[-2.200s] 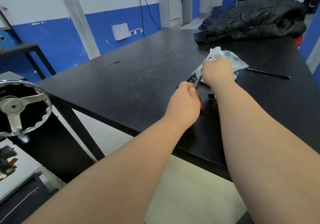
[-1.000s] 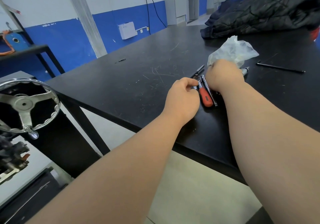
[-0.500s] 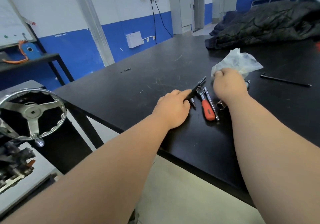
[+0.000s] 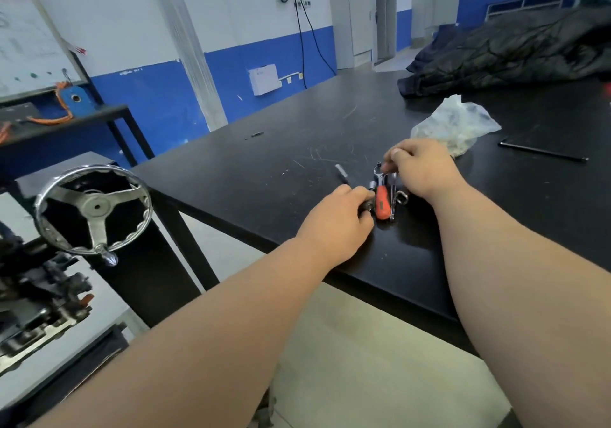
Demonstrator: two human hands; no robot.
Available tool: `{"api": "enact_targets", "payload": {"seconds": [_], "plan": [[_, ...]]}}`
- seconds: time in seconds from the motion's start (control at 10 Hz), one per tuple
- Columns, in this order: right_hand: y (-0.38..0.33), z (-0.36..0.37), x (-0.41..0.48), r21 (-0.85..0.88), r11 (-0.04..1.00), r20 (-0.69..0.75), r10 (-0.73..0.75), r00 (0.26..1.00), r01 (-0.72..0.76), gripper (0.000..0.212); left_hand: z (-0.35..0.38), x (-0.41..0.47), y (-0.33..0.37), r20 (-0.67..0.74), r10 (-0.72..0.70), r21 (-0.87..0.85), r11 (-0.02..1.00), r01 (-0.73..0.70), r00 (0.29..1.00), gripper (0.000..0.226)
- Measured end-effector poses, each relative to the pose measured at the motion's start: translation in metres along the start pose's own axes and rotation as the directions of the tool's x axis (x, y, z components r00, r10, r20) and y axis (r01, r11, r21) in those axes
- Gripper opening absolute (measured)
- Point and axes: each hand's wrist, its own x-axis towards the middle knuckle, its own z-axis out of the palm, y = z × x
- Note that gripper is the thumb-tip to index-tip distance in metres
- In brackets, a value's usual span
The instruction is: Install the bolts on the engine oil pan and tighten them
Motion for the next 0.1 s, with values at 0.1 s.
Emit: {"api": "enact_targets", "payload": {"seconds": [0.1], "plan": [[-0.025, -0.001, -0.0061, 0.298, 0.954, -0.06, 0.01, 0.998, 0.009, 0.023, -0.0044, -0.013, 0.0059, 0.054, -0.038, 0.013, 0.999, 0.037, 0.998, 0.047]]}}
